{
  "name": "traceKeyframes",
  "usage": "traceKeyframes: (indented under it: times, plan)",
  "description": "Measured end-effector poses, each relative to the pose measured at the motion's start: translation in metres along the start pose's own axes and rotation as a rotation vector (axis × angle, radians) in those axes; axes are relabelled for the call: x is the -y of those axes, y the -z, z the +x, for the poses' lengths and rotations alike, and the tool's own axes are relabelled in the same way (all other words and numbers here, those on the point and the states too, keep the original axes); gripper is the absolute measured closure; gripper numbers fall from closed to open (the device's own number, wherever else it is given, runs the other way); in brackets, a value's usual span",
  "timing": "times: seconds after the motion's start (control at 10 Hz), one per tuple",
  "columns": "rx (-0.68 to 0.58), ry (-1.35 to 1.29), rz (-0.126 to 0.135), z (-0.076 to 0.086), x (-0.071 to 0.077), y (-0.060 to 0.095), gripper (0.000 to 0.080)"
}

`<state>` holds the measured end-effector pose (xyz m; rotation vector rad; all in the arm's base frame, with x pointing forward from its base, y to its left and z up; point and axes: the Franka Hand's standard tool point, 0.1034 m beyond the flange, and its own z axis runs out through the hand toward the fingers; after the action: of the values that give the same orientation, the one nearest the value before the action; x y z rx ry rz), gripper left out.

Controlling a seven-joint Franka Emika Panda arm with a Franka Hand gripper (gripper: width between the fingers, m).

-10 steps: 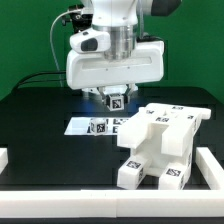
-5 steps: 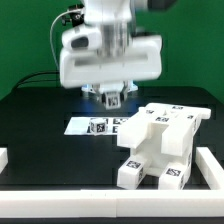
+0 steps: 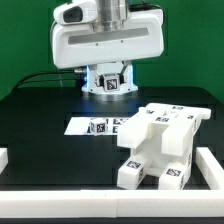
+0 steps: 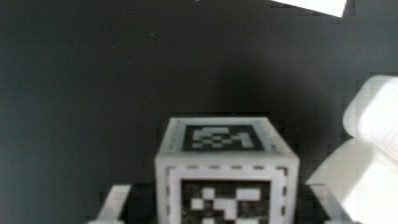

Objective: Assemble chair

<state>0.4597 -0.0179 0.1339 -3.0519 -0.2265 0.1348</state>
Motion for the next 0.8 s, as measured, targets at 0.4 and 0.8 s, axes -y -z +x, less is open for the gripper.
traceKeyframes:
  times: [0.4,0.8]
  plan:
    - [-0.074,-0.589,0.067,0.048,0.022,0.034,0.0515]
    - [-0.078,-0.591,0.064,0.048,0.024,0.033,0.0515]
